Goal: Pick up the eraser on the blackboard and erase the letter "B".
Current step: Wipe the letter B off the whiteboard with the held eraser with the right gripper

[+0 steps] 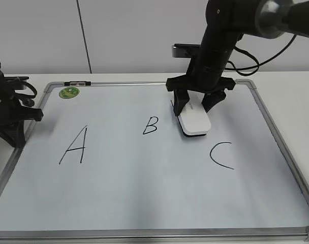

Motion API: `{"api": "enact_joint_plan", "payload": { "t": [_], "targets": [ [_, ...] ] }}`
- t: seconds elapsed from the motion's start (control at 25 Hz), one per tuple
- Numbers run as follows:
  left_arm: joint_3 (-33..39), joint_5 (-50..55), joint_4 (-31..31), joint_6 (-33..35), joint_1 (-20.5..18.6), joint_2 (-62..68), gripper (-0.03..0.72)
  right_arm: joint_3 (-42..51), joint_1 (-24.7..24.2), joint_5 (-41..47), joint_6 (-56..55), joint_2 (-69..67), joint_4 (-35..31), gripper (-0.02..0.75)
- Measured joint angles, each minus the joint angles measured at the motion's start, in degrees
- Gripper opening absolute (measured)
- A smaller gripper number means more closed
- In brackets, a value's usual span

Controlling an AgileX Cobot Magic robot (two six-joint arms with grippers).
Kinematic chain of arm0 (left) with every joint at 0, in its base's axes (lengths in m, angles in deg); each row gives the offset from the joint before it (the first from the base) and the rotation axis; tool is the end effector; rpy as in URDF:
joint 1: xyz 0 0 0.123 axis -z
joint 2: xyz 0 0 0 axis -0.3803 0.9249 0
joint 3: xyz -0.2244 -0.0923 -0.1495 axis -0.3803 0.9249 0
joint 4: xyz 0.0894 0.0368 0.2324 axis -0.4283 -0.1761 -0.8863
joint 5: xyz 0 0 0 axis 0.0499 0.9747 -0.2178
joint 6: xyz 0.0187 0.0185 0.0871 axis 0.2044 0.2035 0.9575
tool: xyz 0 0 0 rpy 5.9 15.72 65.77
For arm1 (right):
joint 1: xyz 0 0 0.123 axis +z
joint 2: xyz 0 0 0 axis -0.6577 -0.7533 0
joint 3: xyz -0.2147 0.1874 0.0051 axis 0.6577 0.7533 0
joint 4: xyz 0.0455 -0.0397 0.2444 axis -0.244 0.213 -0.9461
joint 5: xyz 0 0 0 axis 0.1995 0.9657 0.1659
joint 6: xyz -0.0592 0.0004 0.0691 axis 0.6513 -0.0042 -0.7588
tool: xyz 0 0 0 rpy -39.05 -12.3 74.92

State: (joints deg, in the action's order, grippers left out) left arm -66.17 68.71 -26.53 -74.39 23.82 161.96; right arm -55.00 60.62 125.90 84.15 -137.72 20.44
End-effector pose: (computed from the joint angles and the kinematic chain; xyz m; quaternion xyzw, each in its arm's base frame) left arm 0.4080 -0.0124 0.1297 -0.0406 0.9990 -0.0117 0.0124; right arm 0.4455 0.1741 0.1934 -0.1307 0.9848 0.0992 0.0572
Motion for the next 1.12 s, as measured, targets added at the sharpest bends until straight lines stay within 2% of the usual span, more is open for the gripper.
{"api": "enact_joint_plan", "payload": {
  "t": [0.44, 1.12],
  "targets": [
    [0.00, 0.00, 0.00, 0.04, 0.00, 0.00, 0.024, -9.91, 0.39, 0.14, 0.17, -6.65, 0.00, 0.530],
    [0.00, 0.00, -0.10, 0.13, 0.00, 0.00, 0.024, -11.86, 2.22, 0.50, 0.26, -10.88, 1.14, 0.529]
  ]
}}
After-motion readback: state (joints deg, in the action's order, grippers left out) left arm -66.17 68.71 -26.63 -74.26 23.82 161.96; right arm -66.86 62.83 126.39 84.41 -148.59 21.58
